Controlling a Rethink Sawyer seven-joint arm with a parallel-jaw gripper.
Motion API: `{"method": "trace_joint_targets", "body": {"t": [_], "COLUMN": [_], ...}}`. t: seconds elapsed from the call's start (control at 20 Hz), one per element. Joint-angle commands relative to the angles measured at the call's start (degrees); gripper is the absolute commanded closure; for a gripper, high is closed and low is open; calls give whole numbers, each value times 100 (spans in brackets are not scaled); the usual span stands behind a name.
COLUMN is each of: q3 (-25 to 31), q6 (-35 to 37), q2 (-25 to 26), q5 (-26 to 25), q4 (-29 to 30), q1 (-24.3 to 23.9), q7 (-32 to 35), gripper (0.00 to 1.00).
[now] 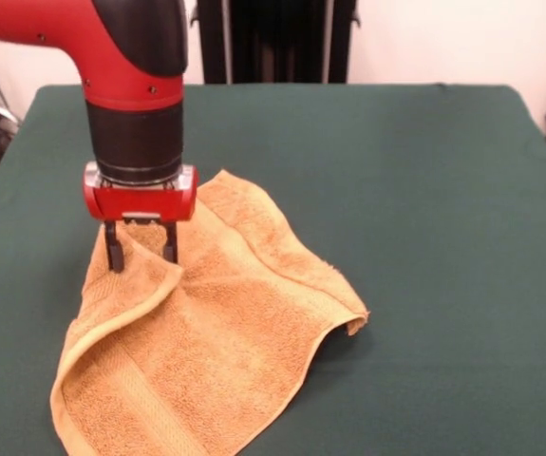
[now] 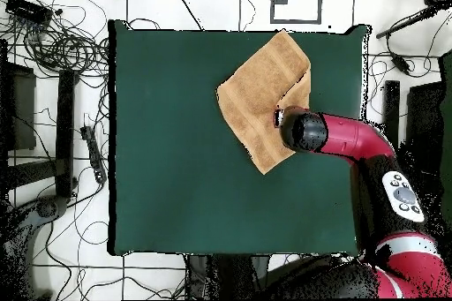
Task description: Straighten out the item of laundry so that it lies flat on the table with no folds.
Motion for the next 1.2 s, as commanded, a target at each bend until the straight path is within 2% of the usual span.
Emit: {"method": "trace_joint_targets", "body": {"t": [0.05, 1.2], "q3": [323, 256], "q6": [1067, 337], "q2": [-392, 247], "q5": [40, -315], "q4": [521, 257], "q1": [211, 201], "q7": [-246, 13], "gripper": [0, 0]}}
